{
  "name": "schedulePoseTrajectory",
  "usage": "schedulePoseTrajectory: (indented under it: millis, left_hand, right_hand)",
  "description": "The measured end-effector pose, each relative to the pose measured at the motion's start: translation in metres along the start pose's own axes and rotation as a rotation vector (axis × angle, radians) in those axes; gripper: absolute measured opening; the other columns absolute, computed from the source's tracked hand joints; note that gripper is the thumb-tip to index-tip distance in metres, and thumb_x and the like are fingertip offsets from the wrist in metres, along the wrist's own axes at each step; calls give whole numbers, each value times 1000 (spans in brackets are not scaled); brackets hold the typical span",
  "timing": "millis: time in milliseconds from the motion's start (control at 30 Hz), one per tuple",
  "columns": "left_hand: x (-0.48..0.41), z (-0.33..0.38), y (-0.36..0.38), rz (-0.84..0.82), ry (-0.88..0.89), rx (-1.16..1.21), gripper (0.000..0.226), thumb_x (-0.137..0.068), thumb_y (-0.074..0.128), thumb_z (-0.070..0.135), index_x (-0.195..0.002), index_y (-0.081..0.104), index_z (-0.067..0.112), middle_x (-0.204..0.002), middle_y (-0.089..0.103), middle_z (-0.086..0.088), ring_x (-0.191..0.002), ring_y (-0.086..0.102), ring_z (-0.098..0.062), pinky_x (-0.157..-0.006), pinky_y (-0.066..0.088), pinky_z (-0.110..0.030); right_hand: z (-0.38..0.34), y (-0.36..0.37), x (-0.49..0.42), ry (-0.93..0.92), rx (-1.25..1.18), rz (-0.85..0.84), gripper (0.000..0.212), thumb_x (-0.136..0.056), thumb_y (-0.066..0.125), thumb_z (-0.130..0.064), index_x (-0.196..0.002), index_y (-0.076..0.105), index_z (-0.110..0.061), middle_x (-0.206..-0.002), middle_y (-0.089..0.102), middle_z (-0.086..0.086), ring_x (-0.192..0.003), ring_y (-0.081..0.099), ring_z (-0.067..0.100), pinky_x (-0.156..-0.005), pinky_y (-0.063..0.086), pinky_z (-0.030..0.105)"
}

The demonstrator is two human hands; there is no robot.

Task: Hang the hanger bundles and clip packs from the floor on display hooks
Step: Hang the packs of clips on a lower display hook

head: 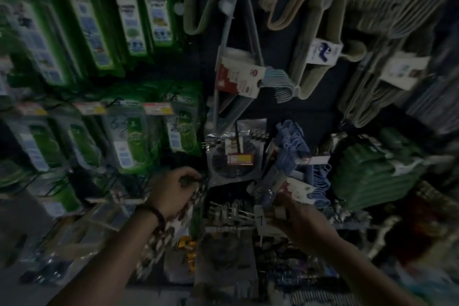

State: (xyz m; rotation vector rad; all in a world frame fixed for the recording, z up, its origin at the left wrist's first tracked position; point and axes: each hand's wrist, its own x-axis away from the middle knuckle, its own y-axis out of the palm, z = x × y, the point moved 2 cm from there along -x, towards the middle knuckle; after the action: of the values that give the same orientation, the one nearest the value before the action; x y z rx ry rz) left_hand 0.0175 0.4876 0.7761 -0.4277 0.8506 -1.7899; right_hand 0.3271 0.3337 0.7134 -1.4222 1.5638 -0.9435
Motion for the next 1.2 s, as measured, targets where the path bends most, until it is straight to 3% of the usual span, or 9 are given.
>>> schedulePoseTrajectory:
  millis: [167,367,567,700,767,900,1000,1100,1200]
  left_hand:
    - [-63,27,23,-202,-31,-150,33,-103,63,28,-136,69,26,-140,66,3,-126,62,-16,-99,45,-21]
    - [-105,37,50,-349,-54,-222,37,-103,65,30,-140,64,33,-131,67,3,-119,63,-19,-89,44,-20]
    - [-114,24,55,-246,83,-44,25,-82,90,24,-106,80,24,-105,74,12,-88,66,6,-83,54,-23]
    - [-124,30,58,-49,78,-94,37,-75,83,56,-83,68,23,-83,70,3,-79,68,-13,-74,58,-38]
    - [-130,39,54,23,76,-166,43,-84,78,60,-88,63,19,-80,65,4,-74,62,-11,-63,48,-31]
    - [-137,53,35,-52,198,-396,35,-96,60,63,-115,72,35,-107,74,5,-85,64,-14,-72,55,-33]
    - [-141,62,24,-67,262,-510,33,-100,57,62,-118,76,41,-111,77,6,-89,67,-15,-68,51,-29]
    - [-144,73,18,-22,337,-605,32,-99,57,63,-117,75,43,-108,77,9,-89,67,-14,-59,42,-25]
    - [-147,73,18,-5,339,-607,28,-99,58,62,-113,75,44,-107,76,10,-89,68,-16,-65,51,-29]
  right_hand:
    - [33,-8,-31,-153,256,-7,62,-105,43,-60,-157,15,-41,-116,73,2,-86,71,27,-66,54,35]
    - [57,2,-81,-299,379,167,48,-104,58,-36,-150,47,-32,-119,72,-1,-95,71,28,-68,56,38]
    - [61,13,-118,-348,220,152,26,-103,55,-37,-129,54,-40,-105,75,-6,-86,73,22,-63,58,37]
    - [54,17,-133,-367,218,245,26,-94,73,-30,-119,66,-34,-92,78,-5,-74,74,20,-55,48,24]
    - [48,13,-136,-376,199,273,24,-90,77,-25,-112,69,-33,-91,78,-7,-74,74,16,-56,42,21]
    - [43,10,-142,-388,122,316,20,-93,77,-26,-111,72,-33,-95,79,-9,-78,75,12,-58,40,19]
    - [43,10,-153,-382,139,304,18,-100,62,-37,-117,67,-39,-104,77,-10,-91,72,18,-71,52,30]
    - [45,14,-162,-337,178,397,24,-89,78,-30,-111,73,-39,-105,78,-10,-95,70,22,-83,48,40]
    - [44,22,-168,-366,181,486,34,-85,85,-26,-114,75,-40,-113,78,-11,-102,65,20,-84,45,43]
